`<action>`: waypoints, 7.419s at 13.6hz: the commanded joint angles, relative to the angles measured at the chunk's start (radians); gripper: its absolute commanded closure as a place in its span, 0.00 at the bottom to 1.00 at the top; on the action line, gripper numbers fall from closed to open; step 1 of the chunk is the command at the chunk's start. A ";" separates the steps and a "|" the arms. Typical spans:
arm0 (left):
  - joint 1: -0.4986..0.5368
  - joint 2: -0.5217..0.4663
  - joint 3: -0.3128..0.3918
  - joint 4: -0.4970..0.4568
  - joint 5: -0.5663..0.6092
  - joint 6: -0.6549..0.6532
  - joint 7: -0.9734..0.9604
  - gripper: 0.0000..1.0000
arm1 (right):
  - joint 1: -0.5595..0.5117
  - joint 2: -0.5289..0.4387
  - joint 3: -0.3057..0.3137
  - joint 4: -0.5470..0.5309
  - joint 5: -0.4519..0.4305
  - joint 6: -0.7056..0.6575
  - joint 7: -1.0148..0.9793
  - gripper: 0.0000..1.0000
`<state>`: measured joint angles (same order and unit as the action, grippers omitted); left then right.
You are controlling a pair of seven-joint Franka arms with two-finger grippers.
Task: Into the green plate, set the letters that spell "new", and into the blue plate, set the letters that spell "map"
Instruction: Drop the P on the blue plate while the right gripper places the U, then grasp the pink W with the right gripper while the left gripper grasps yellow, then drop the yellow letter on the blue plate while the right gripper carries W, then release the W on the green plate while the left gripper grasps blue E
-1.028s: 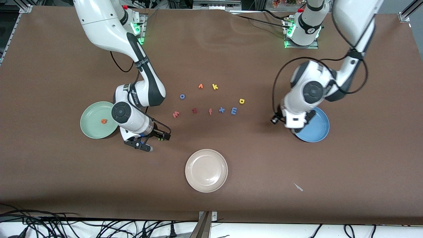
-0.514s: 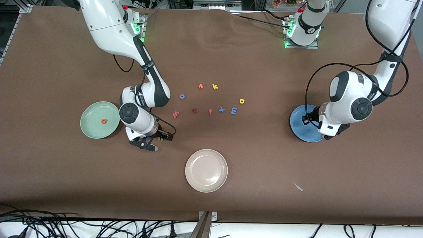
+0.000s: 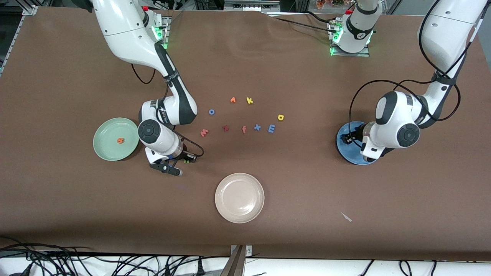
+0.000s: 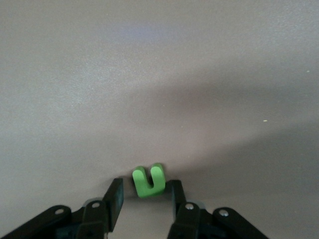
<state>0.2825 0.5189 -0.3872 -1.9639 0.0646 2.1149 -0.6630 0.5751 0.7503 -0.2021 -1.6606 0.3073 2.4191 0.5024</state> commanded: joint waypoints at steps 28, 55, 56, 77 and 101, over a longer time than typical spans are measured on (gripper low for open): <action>-0.281 0.058 -0.253 -0.158 0.348 0.404 -0.779 0.07 | -0.021 -0.371 -0.365 -0.484 0.018 -0.086 -0.808 0.00; -0.257 0.055 -0.248 -0.132 0.351 0.386 -0.831 0.84 | 0.327 -0.112 -0.163 -0.226 0.139 0.005 0.627 0.01; -0.241 0.018 -0.254 -0.132 0.351 0.379 -0.830 0.88 | 0.328 -0.112 -0.163 -0.225 0.139 -0.011 0.628 0.02; 0.434 0.110 -0.368 0.005 0.368 -0.047 0.003 0.62 | 0.244 -0.195 -0.339 -0.134 0.110 -0.449 0.034 1.00; -0.440 0.207 -0.171 0.164 0.359 0.201 -0.423 0.02 | 0.294 -0.315 -0.596 -0.147 -0.030 -0.658 -0.460 0.00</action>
<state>-0.1392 0.7112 -0.5689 -1.8294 0.3950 2.3228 -1.0904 0.8443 0.4395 -0.8018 -1.8363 0.2857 1.8092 -0.0261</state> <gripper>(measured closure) 0.013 0.000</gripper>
